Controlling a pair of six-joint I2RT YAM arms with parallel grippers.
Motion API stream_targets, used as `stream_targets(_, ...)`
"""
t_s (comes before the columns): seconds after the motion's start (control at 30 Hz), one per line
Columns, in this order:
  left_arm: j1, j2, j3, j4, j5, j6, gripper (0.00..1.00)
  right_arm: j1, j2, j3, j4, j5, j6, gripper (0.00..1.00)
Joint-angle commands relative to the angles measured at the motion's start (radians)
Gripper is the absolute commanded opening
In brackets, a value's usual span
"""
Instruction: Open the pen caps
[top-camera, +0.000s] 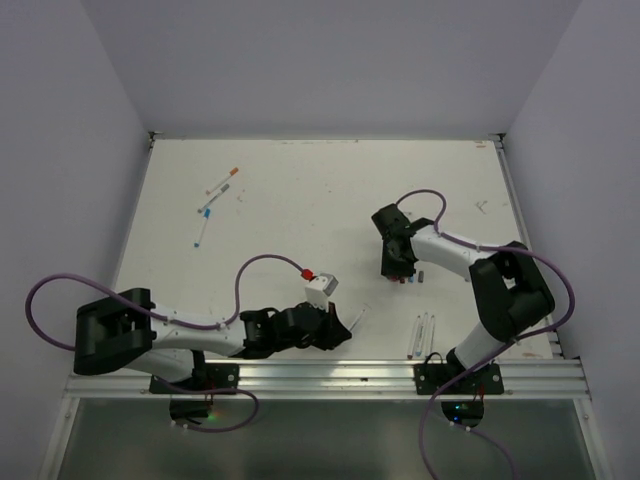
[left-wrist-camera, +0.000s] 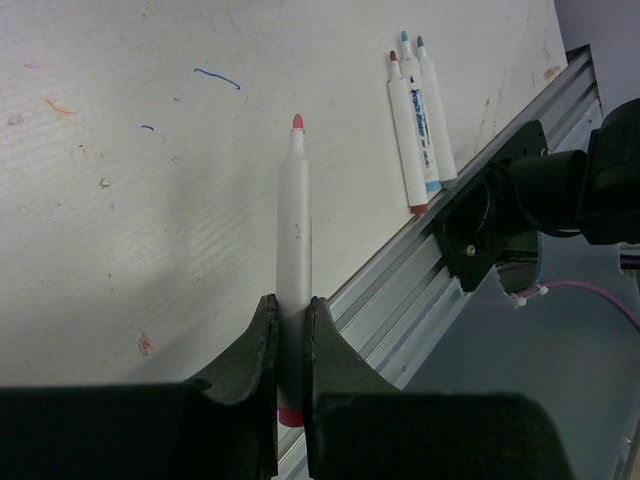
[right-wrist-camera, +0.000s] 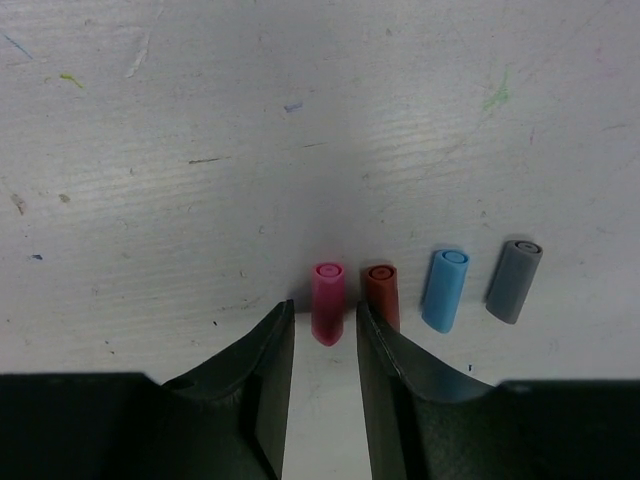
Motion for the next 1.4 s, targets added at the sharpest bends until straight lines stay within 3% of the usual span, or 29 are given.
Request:
stream_targets(0.0, -0.010, 0.032, 0.063, 0.067, -0.032, -0.002, 0.00, 0.009, -0.015, 0.016, 0.010, 0.015, -0.010, 0.35)
stream_targets(0.13, -0.011, 0.110, 0.121, 0.046, -0.040, -0.016, 0.00, 0.017, -0.147, 0.031, -0.005, 0.020, -0.001, 0.37)
stream_targets(0.37, -0.027, 0.366, 0.301, -0.025, -0.077, -0.107, 0.00, 0.006, -0.386, 0.121, -0.222, 0.146, 0.032, 0.44)
stream_targets(0.63, -0.080, 0.543, 0.479, -0.040, -0.157, -0.108, 0.01, -0.137, -0.527, -0.026, -0.174, -0.046, 0.041, 0.44)
stream_targets(0.83, -0.102, 0.603, 0.514, -0.071, -0.195, -0.136, 0.14, -0.146, -0.582, -0.046, -0.174, -0.045, 0.039, 0.45)
stream_targets(0.93, -0.103, 0.635, 0.520, -0.096, -0.206, -0.157, 0.30, -0.146, -0.582, -0.047, -0.174, -0.048, 0.035, 0.45)
stream_targets(1.03, -0.100, 0.649, 0.517, -0.102, -0.206, -0.174, 0.38, -0.146, -0.581, -0.058, -0.171, -0.051, 0.032, 0.45)
stream_targets(1.27, -0.100, 0.606, 0.445, -0.088, -0.252, -0.186, 0.43, -0.149, -0.576, -0.078, -0.163, -0.055, 0.041, 0.45)
stream_targets(1.37, -0.100, 0.551, 0.413, -0.088, -0.305, -0.167, 0.50, -0.155, -0.572, -0.073, -0.161, -0.057, 0.053, 0.46)
